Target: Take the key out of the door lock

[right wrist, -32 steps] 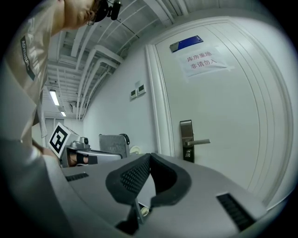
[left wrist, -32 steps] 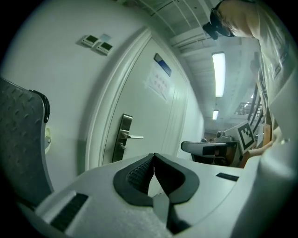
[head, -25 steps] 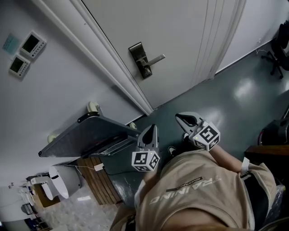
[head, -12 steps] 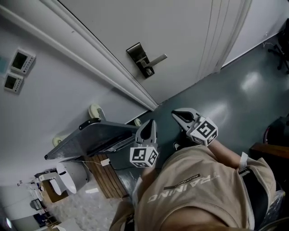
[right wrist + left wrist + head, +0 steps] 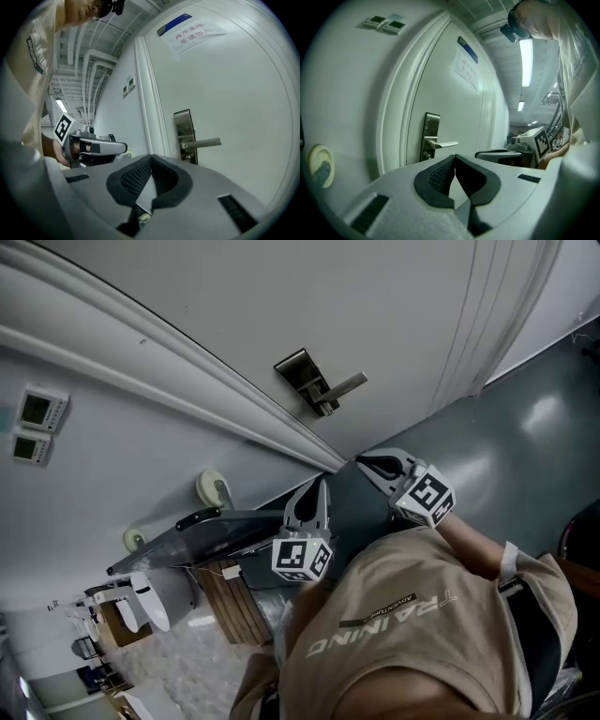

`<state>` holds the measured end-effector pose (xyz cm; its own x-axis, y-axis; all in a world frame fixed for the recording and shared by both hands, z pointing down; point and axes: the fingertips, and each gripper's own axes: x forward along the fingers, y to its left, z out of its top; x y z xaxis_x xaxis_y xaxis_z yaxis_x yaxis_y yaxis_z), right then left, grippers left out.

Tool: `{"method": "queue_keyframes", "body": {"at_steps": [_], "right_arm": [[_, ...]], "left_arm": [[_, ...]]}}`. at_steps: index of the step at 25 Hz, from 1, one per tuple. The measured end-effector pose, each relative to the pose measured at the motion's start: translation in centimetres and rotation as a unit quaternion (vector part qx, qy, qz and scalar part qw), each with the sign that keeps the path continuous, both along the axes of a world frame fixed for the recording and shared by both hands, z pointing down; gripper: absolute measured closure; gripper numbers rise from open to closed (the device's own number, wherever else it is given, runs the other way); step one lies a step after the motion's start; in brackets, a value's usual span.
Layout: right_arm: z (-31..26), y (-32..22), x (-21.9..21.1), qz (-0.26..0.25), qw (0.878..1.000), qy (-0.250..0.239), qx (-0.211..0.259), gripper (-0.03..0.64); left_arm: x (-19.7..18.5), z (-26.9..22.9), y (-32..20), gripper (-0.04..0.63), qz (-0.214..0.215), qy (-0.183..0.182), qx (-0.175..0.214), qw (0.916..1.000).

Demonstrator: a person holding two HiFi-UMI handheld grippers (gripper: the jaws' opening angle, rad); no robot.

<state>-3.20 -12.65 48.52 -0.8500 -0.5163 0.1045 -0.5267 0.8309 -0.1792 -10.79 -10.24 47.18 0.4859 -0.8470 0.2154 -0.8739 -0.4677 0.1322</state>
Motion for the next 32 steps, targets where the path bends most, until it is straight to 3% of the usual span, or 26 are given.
{"method": "queue_keyframes", "body": {"at_steps": [7, 14, 20, 26, 32], "right_arm": [[1.7, -2.5, -1.6, -0.051, 0.999, 0.011, -0.009, 0.603], [3.0, -5.0, -4.6, -0.037, 0.999, 0.023, -0.032, 0.603], [1.5, -5.5, -7.7, 0.011, 0.998, 0.025, -0.054, 0.603], [-0.6, -7.0, -10.3, 0.022, 0.997, 0.067, -0.002, 0.601], [-0.1, -8.6, -9.7, 0.093, 0.989, 0.111, 0.020, 0.601]], "left_arm": [[-0.4, 1.5, -2.1, 0.586, -0.025, 0.010, -0.020, 0.9994], [-3.6, 2.1, -3.7, 0.586, -0.023, 0.013, -0.037, 0.9990], [-6.4, 1.3, -6.4, 0.586, 0.019, 0.001, -0.018, 0.9997], [-8.0, 0.0, -9.3, 0.586, 0.063, 0.000, 0.014, 0.9979], [-7.3, 0.2, -10.0, 0.586, 0.127, 0.016, 0.032, 0.9913]]}}
